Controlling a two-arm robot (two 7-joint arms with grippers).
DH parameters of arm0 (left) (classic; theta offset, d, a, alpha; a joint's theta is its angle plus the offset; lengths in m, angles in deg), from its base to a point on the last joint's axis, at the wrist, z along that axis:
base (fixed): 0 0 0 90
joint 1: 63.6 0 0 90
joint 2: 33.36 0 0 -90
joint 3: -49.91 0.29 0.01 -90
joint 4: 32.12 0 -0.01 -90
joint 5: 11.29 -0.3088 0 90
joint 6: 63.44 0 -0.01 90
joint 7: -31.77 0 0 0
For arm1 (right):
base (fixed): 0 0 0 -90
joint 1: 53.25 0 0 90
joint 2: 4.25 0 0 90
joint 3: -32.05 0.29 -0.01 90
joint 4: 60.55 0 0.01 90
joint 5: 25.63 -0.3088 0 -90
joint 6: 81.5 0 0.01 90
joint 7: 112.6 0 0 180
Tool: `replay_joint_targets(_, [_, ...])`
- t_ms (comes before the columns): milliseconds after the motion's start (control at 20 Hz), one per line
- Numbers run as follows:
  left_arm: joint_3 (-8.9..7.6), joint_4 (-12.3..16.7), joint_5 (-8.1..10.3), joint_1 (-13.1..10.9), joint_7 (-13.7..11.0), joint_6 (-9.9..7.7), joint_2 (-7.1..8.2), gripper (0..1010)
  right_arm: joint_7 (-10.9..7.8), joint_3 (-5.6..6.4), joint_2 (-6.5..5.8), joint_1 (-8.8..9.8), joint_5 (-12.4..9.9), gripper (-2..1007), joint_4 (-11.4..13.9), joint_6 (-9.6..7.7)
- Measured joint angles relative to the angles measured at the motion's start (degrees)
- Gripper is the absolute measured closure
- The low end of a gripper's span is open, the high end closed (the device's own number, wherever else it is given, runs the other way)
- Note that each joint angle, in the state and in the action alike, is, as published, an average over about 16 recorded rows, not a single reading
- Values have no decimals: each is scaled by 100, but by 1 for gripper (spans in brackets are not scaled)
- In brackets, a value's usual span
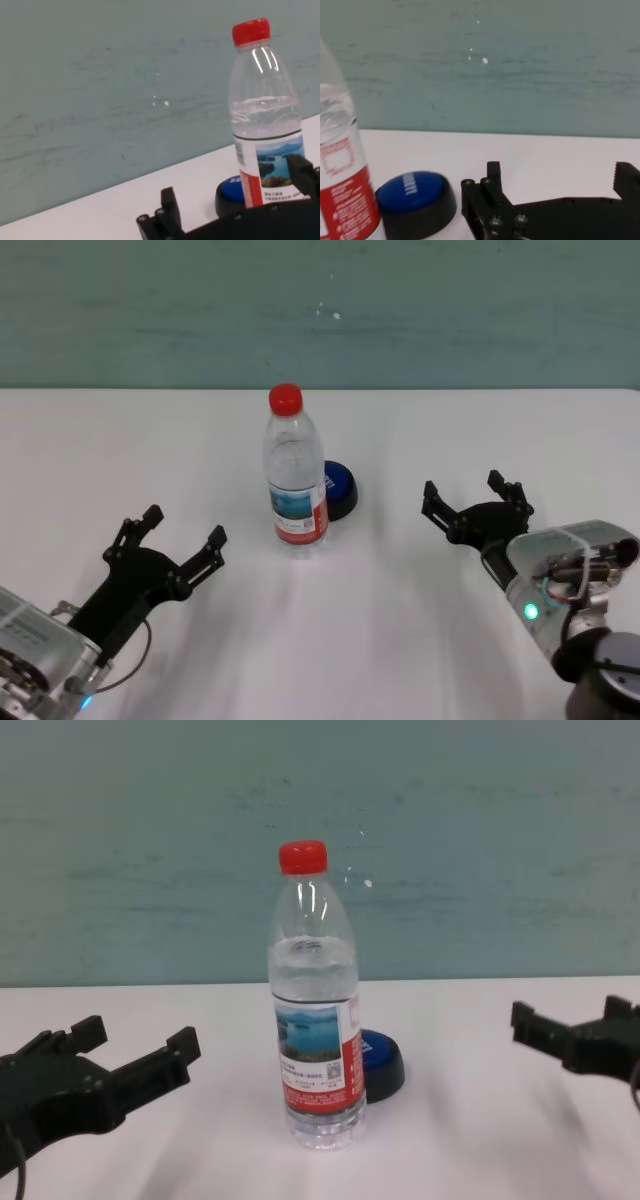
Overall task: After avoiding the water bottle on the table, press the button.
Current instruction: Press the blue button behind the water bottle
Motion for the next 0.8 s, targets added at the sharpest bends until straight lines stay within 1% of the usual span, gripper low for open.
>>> replay_joint_targets(350, [-4,3,5,1,3,-6,-3,0,-267,139,17,-255,50,1,-123,-140])
replay_joint_targets(800, [-5,3,7,1,3,-8,-4,0,-537,219,44,-639,136,1,-416,-249])
